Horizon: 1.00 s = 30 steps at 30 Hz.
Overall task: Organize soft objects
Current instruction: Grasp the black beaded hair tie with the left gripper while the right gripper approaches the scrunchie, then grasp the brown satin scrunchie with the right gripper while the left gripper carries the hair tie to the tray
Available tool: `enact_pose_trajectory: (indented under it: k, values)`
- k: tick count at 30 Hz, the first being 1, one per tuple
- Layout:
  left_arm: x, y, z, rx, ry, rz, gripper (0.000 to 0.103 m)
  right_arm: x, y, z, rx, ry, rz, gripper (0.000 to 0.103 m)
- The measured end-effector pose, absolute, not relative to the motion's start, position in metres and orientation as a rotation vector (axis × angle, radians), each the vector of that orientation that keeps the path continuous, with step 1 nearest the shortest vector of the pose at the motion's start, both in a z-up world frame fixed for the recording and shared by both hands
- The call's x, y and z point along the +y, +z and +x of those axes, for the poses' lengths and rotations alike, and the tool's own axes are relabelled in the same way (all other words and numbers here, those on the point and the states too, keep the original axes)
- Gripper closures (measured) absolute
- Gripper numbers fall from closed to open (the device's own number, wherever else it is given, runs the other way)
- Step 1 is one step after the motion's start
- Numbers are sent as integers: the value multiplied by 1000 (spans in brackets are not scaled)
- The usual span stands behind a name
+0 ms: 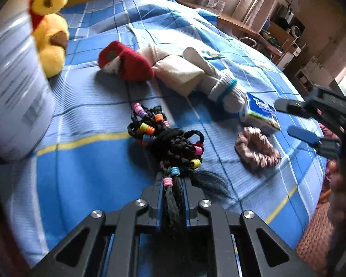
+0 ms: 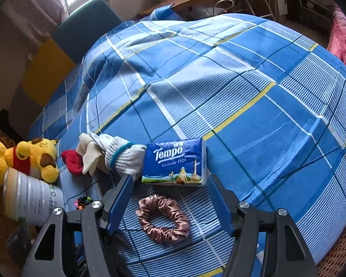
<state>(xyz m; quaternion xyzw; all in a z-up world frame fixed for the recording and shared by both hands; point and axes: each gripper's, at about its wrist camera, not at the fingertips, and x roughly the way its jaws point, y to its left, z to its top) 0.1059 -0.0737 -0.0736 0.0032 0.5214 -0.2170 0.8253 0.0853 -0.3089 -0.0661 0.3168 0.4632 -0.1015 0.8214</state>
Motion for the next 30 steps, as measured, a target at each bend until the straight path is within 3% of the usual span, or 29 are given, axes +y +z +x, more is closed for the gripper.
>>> enact_pose_trajectory:
  k: [8, 20, 30]
  values:
    - [-55, -79, 46, 1057, -496, 81, 90, -333, -68, 71, 934, -309, 764, 36]
    - [-54, -83, 35, 973, -521, 134, 90, -316, -75, 83, 995, -231, 723, 36]
    - [-50, -84, 35, 967, -529, 103, 90, -249, -89, 106, 1173, -71, 391, 33]
